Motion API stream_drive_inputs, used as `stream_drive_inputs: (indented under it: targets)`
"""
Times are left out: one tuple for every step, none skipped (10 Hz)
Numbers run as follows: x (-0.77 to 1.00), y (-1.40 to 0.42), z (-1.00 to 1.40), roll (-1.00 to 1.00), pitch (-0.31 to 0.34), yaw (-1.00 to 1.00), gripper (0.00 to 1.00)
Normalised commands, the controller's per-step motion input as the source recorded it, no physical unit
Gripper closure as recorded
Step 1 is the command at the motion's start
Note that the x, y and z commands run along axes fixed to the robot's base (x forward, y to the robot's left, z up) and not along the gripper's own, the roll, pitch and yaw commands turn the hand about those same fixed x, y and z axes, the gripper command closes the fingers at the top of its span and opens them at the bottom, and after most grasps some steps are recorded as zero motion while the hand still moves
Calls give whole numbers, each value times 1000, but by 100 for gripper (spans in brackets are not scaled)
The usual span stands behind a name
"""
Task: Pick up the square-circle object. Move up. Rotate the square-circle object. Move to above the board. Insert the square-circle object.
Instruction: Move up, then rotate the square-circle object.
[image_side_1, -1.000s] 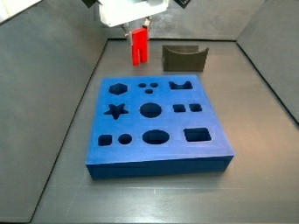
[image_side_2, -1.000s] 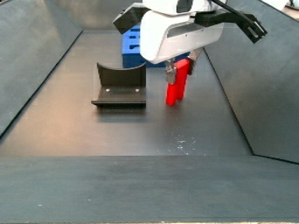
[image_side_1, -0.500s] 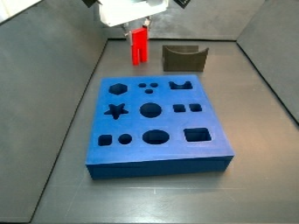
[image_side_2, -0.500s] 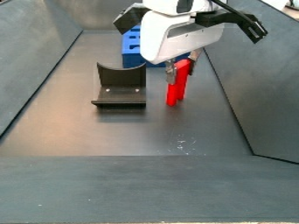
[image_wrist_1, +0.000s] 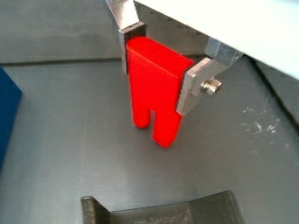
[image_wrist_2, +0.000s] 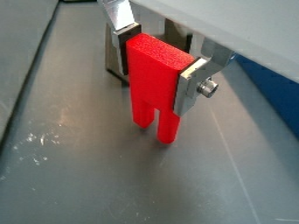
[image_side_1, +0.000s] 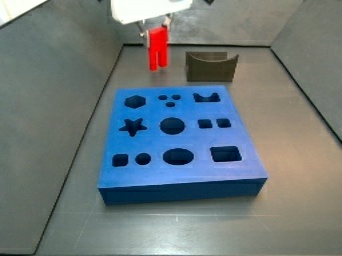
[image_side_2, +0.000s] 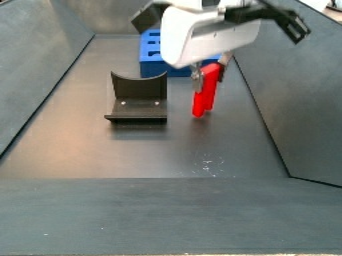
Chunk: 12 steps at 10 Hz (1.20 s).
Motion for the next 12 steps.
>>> stream_drive_inputs:
  targets:
    - [-14,-1,605,7,16,39,100]
    - [-15,0,501,11,21,37,100]
    - [-15,-1,279,19,28,31,100]
    - [-100,-261,1000,0,0,0,100]
    - [-100,-276,1000,5,1,-6,100]
    - [-104,-236,1000,14,4,9,100]
    - [-95,-206,1000,22,9,18,100]
    - [-80,-189,1000,31,21,28,100]
    - [-77,-177,1000,34,30,28,100]
    - [-58,-123,878,41,37,30,100]
    - [-25,-64,637,45,50,32,100]
    - [-2,-36,458,46,66,31,100]
